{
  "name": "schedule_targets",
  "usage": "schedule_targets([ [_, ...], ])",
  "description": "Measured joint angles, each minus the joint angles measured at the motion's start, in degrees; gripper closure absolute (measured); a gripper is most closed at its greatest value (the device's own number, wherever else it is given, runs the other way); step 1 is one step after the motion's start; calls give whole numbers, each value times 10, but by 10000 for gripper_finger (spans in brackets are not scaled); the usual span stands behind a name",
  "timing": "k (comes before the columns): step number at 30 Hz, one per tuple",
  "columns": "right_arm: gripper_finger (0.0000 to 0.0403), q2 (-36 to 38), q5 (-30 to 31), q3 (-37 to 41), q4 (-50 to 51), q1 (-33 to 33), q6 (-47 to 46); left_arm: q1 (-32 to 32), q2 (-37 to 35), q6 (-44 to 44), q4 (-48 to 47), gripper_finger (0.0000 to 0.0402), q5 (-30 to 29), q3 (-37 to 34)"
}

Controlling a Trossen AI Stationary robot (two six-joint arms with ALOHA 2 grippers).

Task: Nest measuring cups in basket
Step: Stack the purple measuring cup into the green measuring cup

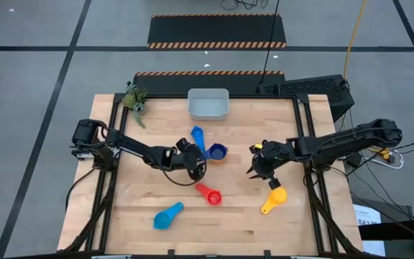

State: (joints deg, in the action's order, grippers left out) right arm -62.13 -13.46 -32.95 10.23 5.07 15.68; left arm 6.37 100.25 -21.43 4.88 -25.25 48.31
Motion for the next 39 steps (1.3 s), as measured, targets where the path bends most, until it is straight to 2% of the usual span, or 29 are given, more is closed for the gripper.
schedule_targets([
  [21,307,0,2,0,17,7,-13,-2,0,5,-4,95,2,0],
  [29,307,0,3,0,21,7,-13,-13,0,13,-4,160,5,0],
  [39,307,0,3,0,21,7,-13,-14,0,18,-4,223,44,0],
])
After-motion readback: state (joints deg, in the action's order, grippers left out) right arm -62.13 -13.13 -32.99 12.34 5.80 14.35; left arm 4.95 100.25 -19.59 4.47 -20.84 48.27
